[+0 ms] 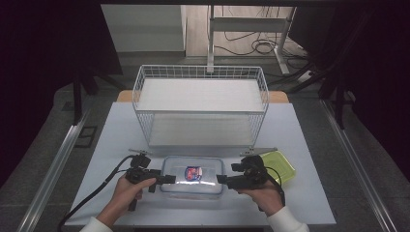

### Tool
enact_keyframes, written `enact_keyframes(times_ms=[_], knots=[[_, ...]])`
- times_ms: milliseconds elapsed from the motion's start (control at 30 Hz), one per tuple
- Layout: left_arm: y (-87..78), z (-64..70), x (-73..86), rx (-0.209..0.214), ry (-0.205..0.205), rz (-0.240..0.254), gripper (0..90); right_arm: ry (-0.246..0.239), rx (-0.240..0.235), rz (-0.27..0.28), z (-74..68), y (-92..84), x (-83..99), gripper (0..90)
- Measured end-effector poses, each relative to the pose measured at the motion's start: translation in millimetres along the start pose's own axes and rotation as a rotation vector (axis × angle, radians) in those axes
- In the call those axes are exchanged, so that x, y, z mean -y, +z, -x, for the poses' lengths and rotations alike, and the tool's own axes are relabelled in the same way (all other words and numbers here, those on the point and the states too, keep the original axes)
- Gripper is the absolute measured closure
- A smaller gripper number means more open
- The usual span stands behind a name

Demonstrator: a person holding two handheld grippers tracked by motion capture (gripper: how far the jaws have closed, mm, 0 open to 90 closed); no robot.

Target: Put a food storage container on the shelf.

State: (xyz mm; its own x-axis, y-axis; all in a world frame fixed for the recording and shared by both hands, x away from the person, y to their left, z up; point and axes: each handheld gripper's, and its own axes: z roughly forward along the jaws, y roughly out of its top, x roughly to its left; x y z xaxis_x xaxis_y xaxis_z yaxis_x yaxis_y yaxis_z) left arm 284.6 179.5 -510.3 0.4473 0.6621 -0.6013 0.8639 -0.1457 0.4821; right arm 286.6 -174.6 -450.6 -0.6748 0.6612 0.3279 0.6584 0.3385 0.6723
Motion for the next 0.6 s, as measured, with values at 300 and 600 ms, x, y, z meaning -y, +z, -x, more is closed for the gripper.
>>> enact_keyframes(times_ms=[300,600], knots=[[-1.6,-1.4,0.3,0.044,-0.021,0.0,23.9,0.09,-0.04,-0.034,1.6,11.4,-0.5,20.8],[-2.8,-2.8,1.2,0.05,-0.028,0.009,26.0,0.216,-0.07,-0.08,7.2,21.2,4.4,23.1]])
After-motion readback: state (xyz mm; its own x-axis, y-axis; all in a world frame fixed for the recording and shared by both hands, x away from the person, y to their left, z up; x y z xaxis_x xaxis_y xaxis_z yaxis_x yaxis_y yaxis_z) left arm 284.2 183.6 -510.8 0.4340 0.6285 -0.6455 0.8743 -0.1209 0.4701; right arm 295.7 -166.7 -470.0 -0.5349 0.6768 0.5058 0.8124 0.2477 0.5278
